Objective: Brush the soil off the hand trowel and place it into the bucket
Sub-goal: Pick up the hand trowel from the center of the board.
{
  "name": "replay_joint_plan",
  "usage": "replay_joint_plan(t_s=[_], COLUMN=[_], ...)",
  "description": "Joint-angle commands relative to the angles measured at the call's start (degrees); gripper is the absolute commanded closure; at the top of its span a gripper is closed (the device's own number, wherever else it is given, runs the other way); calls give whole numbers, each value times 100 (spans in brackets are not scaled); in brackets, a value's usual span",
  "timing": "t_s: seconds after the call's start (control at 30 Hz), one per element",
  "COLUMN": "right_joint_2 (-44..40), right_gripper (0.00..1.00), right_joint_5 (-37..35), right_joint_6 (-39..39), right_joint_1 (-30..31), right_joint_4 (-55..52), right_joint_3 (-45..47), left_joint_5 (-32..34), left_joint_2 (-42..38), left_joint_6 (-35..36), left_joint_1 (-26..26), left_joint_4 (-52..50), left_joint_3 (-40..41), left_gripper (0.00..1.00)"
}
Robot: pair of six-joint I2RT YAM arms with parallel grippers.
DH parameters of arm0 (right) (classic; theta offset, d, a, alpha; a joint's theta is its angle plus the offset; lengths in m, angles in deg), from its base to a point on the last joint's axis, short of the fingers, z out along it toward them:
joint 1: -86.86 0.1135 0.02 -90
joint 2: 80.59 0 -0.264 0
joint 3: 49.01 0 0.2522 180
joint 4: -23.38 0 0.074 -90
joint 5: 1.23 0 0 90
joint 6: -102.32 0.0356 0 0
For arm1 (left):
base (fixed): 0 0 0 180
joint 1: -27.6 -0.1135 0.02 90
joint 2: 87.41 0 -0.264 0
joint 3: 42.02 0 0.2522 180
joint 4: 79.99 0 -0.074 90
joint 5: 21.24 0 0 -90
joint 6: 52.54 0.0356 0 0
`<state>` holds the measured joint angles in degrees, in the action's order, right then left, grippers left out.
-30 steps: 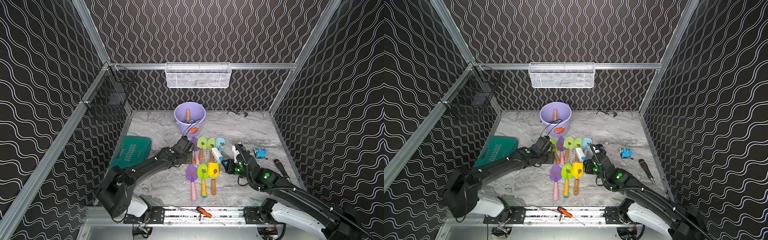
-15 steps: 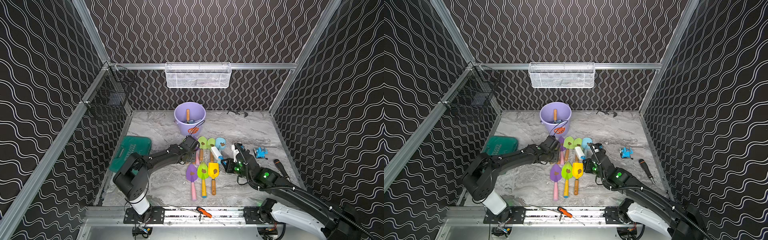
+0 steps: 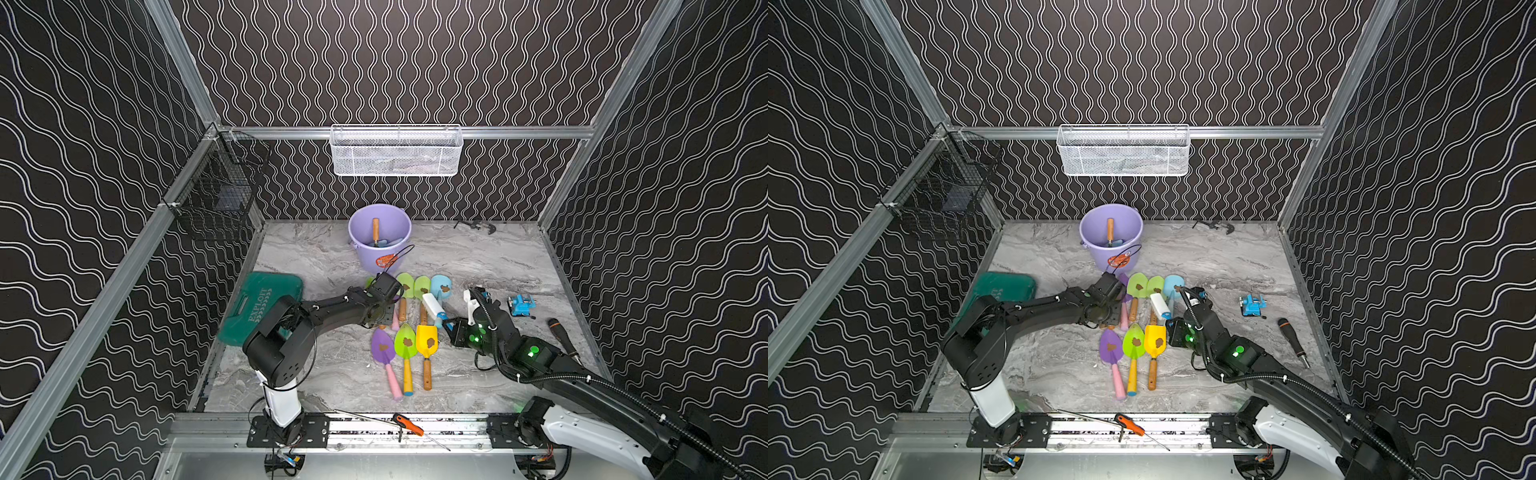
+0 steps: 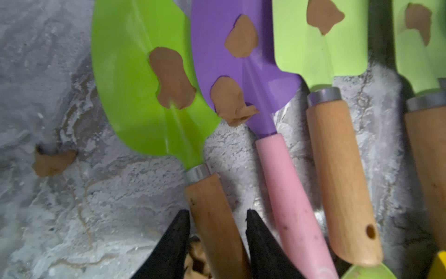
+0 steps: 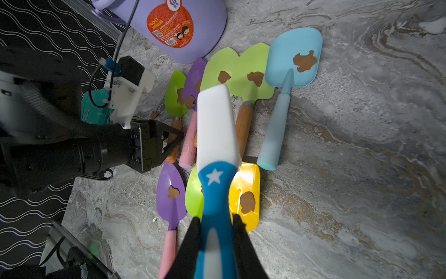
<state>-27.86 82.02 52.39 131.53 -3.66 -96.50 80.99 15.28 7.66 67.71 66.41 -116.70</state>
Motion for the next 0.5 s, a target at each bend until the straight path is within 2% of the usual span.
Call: replay_joint_plan(t_s=[0.0,0.47], right_joint_2=[-4,95], right_gripper=[100,100], right_joint_5=[-38,-27], right_joint_6=[75,71], right_joint_1=[7,7], right_joint_4=[225,278], right_joint_3=[16,-3], left_joint_5=[237,186], left_joint_2=[-58,145], left_joint_6=[133,177], left_joint_1=[-13,-22], left_joint_4=[-141,120], left_joint_3=[20,134], left_gripper=[58,67])
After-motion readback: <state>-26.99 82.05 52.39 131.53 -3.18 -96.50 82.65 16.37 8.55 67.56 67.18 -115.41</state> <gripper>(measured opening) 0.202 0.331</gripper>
